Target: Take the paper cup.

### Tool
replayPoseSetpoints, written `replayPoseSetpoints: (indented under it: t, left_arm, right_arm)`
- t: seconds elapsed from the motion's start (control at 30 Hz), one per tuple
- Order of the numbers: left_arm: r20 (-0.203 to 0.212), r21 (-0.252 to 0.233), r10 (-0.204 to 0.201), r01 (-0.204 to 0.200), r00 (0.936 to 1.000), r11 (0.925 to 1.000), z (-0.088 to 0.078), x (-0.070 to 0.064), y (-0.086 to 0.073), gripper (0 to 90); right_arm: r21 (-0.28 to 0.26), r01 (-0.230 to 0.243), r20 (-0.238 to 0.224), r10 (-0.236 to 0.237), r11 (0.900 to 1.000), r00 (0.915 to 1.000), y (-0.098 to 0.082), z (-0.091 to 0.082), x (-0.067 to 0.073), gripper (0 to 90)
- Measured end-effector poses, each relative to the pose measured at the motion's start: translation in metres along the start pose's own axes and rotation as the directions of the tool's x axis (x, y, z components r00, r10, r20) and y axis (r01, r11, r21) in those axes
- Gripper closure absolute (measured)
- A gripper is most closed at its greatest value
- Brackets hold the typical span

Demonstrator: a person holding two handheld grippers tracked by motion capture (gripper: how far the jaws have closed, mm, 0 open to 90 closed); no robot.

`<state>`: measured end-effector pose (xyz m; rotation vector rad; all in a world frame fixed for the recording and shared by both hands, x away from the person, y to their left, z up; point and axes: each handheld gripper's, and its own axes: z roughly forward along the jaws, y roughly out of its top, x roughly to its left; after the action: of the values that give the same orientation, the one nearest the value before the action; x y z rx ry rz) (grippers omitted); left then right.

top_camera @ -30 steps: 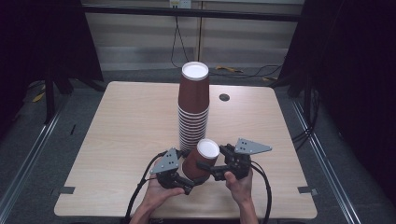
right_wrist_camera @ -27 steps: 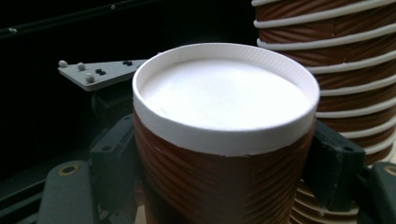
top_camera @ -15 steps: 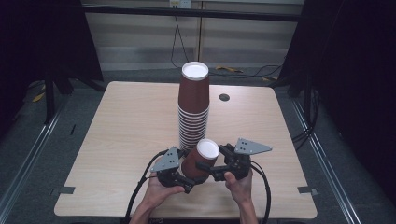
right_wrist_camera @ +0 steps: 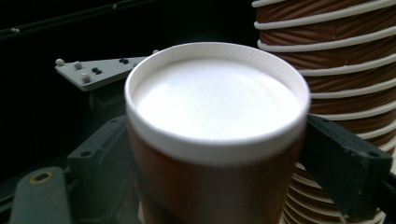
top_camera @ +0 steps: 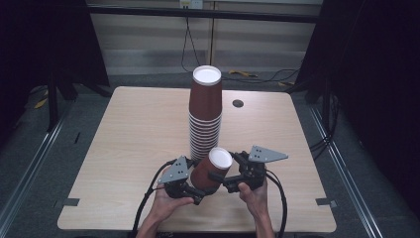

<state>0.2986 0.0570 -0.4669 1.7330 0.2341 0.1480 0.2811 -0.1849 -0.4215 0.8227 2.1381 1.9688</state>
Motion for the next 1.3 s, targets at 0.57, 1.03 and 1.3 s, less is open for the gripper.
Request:
replayPoseSetpoints:
  t: [0.57,1.03,1.3]
  left_arm:
    - [-0.055,0.03,-0.019,0.021,0.9983,0.9993,-0.021,0.016,0.002,13.4]
    - [-0.032,0.128,0.012,-0.007,0.9994,0.9917,-0.029,0.014,0.015,14.0]
    - [-0.026,0.2,0.028,-0.023,0.9993,0.9795,-0.027,0.017,0.019,14.2]
  right_arm:
    - [0.039,0.02,0.004,-0.02,0.999,0.9998,0.002,-0.004,0.0,13.4]
    - [0.102,0.048,0.001,-0.049,0.994,0.9988,0.002,-0.011,-0.002,14.5]
    - [0.139,0.055,0.015,-0.057,0.989,0.9982,-0.003,-0.017,-0.005,13.4]
